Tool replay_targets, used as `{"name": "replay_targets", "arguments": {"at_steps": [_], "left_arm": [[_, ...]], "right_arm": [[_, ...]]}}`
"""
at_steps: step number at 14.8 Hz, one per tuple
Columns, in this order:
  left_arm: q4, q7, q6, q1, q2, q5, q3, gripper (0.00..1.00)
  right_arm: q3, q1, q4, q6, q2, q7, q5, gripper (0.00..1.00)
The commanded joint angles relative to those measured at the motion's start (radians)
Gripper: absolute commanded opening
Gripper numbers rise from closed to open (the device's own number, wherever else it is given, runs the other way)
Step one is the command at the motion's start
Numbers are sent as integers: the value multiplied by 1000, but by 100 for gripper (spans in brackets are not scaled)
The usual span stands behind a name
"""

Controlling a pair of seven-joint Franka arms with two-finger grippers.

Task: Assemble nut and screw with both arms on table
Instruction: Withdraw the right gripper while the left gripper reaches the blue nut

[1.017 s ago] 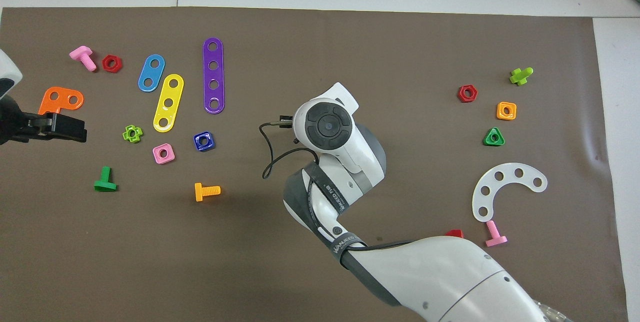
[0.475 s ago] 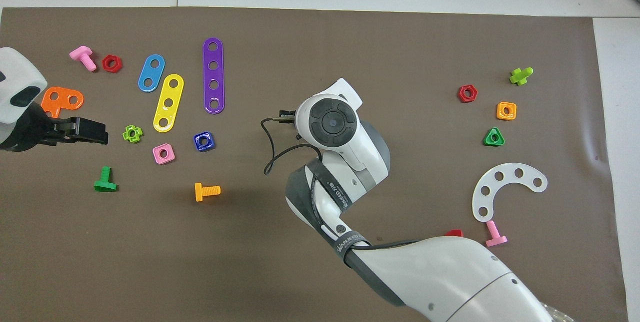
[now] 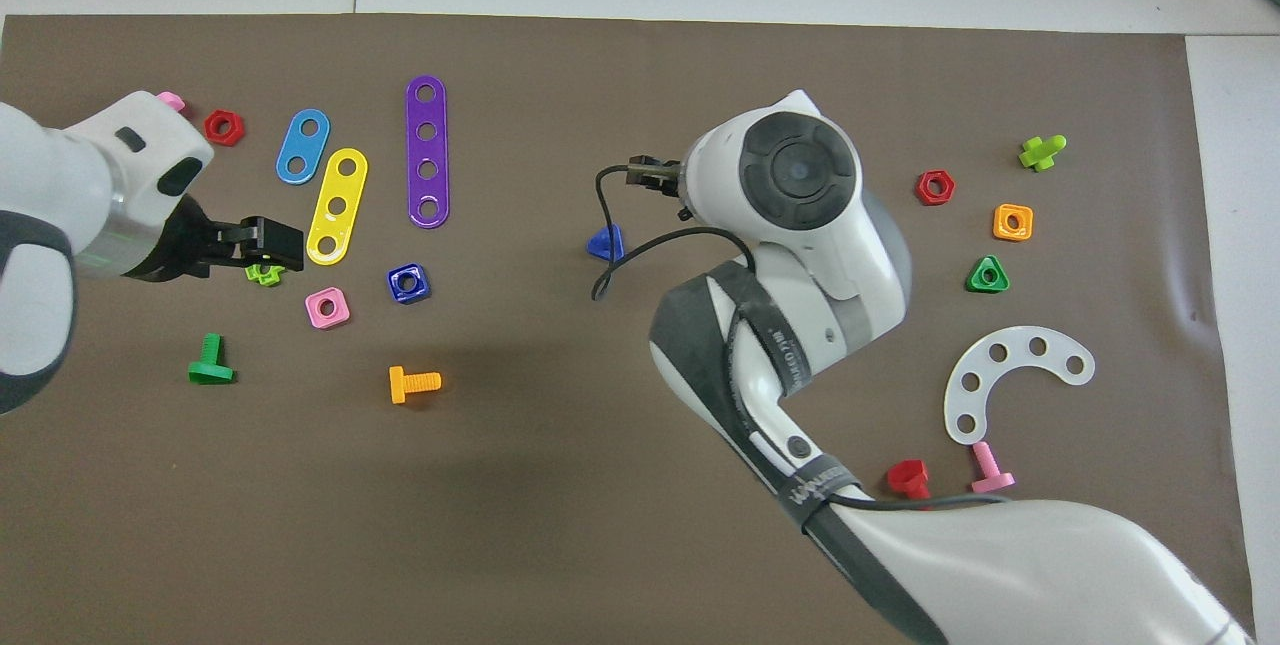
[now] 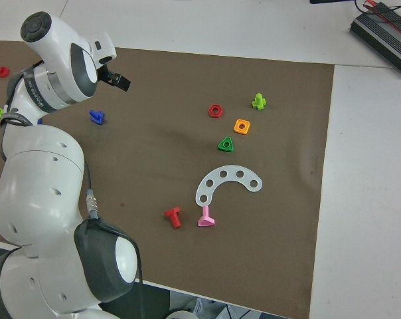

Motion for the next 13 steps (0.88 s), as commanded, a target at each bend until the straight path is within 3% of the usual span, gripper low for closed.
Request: {"name": "replay_targets", "arguments": {"at_steps": [1,5,13], "left_arm": [[-59,-60,87,-13,-1,-13,14,95],[-194,-183,248,-54,31,-8,18,92],[-220,-298,402,-97,157,53,20,85]], "right_arm": [[16,-91,-30,-76,-58,-87,-5,100],[18,-212,-52,-216,-134,-255,15,100],[16,-383,-44,-449,-266,-506,62,100]]}}
